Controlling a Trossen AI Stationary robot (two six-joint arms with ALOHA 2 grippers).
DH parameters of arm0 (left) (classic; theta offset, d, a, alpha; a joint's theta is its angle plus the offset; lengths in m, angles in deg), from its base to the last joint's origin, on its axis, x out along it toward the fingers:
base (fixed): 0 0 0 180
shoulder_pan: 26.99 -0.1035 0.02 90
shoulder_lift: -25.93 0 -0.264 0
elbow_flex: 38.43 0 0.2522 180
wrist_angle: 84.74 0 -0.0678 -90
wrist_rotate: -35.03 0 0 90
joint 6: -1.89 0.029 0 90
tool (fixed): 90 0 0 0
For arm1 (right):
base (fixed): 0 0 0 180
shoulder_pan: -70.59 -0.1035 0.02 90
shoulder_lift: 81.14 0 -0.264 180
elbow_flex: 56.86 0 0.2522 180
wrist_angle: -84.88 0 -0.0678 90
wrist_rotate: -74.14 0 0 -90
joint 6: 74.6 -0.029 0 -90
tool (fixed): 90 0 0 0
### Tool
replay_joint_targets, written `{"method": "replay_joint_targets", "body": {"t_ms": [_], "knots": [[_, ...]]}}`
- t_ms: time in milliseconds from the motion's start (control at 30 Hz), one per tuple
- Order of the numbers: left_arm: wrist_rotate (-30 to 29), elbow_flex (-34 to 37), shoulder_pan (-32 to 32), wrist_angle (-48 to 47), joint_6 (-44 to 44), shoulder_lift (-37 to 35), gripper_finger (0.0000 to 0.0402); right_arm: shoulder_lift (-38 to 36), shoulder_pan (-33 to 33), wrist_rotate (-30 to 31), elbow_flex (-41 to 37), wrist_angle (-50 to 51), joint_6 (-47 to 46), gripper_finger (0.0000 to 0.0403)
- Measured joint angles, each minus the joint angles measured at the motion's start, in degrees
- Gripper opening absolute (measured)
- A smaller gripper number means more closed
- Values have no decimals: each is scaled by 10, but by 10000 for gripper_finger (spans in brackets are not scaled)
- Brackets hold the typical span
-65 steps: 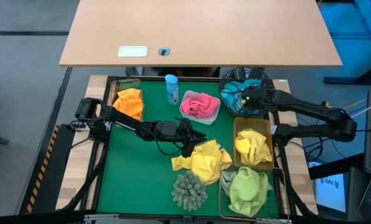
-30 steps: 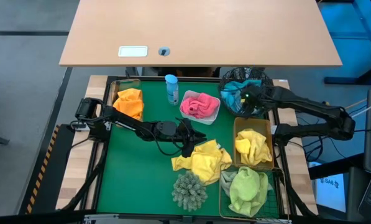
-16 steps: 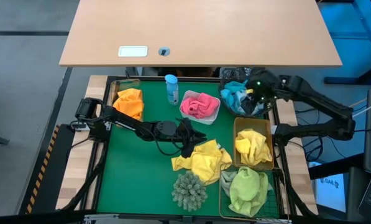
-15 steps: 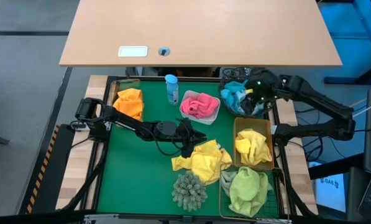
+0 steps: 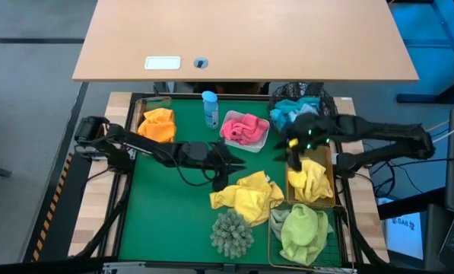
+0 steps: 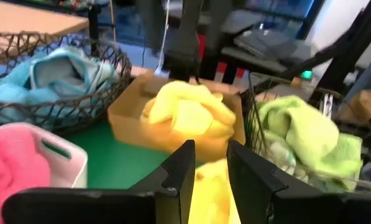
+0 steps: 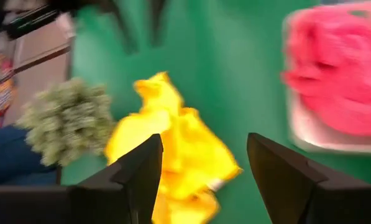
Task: Sort microfiber towel by color & place in baskets
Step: Put the yellow microfiber towel into the yellow bin
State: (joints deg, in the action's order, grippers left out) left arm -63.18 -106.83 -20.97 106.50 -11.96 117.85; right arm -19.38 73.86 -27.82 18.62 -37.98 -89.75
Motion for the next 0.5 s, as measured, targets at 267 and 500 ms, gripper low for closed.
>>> {"method": "replay_joint_targets", "body": {"t_ms": [267, 500], "knots": [[0, 0, 0, -32, 8, -17, 89, 53, -117, 56, -65, -123, 0, 234], [0, 0, 0, -36, 8, -17, 89, 140, -168, 102, -77, -138, 0, 234]]}}
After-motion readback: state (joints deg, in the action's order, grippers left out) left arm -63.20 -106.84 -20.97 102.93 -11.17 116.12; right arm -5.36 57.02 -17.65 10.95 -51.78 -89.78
